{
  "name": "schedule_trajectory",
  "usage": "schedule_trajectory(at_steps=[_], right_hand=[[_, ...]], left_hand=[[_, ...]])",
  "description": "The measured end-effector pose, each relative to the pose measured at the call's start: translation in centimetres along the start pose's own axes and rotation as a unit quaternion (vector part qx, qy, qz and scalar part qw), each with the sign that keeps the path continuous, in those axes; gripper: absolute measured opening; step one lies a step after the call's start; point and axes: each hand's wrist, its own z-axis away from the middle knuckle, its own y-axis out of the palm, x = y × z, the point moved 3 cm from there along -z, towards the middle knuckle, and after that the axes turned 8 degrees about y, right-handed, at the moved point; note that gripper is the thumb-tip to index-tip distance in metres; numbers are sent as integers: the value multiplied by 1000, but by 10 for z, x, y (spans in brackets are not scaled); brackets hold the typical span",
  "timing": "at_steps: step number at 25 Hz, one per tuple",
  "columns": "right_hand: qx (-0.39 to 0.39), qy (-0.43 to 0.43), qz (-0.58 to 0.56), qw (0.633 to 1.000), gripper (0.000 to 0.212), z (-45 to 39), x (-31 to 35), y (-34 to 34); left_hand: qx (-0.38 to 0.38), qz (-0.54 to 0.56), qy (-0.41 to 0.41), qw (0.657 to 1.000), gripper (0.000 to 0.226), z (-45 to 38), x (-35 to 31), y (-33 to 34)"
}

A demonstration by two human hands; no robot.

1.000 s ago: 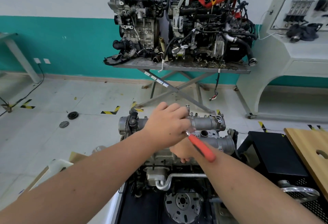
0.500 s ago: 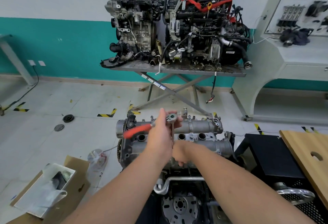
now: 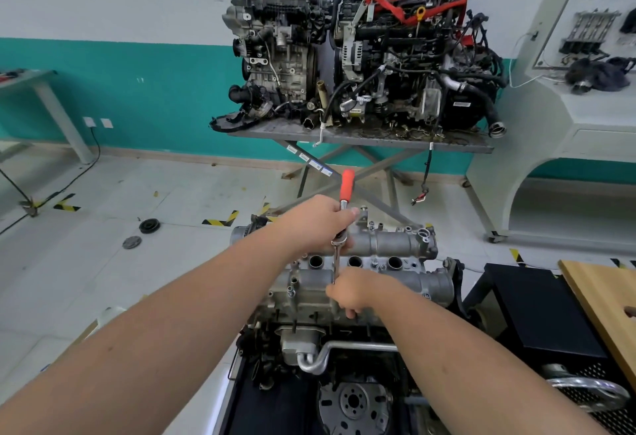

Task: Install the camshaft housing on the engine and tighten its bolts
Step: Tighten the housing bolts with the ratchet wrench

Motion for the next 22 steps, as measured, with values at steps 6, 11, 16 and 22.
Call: schedule_trajectory(at_steps=[6,11,16,22], right_hand=[[-28,2,-6,1000,44,-4,-3,2],[-54,2,-10,998,35,-10,1,5],[-18,-11,-172,985,33,-9,5,3],[-10,12,-15,1000,45,3,5,3]], left_hand=[[8,-476,220,851,29,-1,-20,25],[-302,-359,378,798,42,13,20,30],[-275,4,275,921,45,5,42,42],[-234,499,31,834,47,-4,44,58]])
